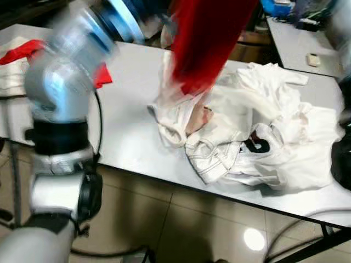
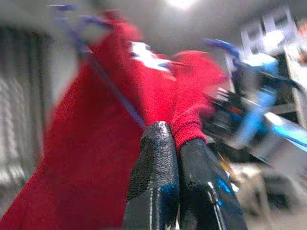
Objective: Hang hanger
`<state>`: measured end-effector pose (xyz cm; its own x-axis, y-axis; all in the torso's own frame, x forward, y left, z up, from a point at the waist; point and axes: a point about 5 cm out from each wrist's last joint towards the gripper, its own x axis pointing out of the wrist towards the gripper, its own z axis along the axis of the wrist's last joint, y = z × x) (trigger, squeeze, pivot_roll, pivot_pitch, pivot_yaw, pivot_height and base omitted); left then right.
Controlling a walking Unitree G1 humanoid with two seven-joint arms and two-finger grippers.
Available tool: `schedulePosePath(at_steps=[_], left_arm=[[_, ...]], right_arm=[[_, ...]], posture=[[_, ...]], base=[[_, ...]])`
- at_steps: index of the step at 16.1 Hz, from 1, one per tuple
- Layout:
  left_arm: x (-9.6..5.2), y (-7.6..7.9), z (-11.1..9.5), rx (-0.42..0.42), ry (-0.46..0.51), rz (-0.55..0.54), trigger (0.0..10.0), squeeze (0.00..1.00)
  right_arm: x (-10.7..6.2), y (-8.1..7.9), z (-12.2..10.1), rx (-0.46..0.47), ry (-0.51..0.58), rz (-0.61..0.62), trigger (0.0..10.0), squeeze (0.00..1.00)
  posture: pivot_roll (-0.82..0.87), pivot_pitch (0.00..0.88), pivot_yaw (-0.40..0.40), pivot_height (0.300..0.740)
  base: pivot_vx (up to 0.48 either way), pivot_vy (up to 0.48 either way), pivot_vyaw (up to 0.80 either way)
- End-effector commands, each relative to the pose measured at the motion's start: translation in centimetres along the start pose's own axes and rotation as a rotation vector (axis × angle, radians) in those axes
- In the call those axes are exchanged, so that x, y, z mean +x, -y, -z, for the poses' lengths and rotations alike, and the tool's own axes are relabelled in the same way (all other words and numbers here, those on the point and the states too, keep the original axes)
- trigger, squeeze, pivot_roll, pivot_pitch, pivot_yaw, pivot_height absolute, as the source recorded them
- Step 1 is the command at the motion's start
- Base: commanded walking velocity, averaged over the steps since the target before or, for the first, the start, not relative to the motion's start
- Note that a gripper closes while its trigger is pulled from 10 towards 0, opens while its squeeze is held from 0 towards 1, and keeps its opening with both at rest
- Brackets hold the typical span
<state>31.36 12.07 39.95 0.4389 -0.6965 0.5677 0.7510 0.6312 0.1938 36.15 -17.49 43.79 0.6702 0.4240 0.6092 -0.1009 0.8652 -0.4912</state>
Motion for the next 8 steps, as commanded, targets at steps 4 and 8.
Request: schedulePosePath(at_steps=[4,8], left_arm=[[-2.2,-2.6,1.9,-0.02,-0.069,-0.234,10.0,0.0],[-3.6,-0.4,11.3,-0.094,-0.429,-0.379,10.0,0.0]], right_arm=[[-4.8,-6.8,8.0,0.032,-0.22,-0.424,10.0,0.0],[-13.8,-12.7,12.7,0.229,-0.415,-0.761,10.0,0.0]], posture=[[0.08,0.0,-0.013,0.74],[0.06,0.0,0.003,0.74]], base=[[0.0,0.0,0.0],[0.0,0.0,0.0]])
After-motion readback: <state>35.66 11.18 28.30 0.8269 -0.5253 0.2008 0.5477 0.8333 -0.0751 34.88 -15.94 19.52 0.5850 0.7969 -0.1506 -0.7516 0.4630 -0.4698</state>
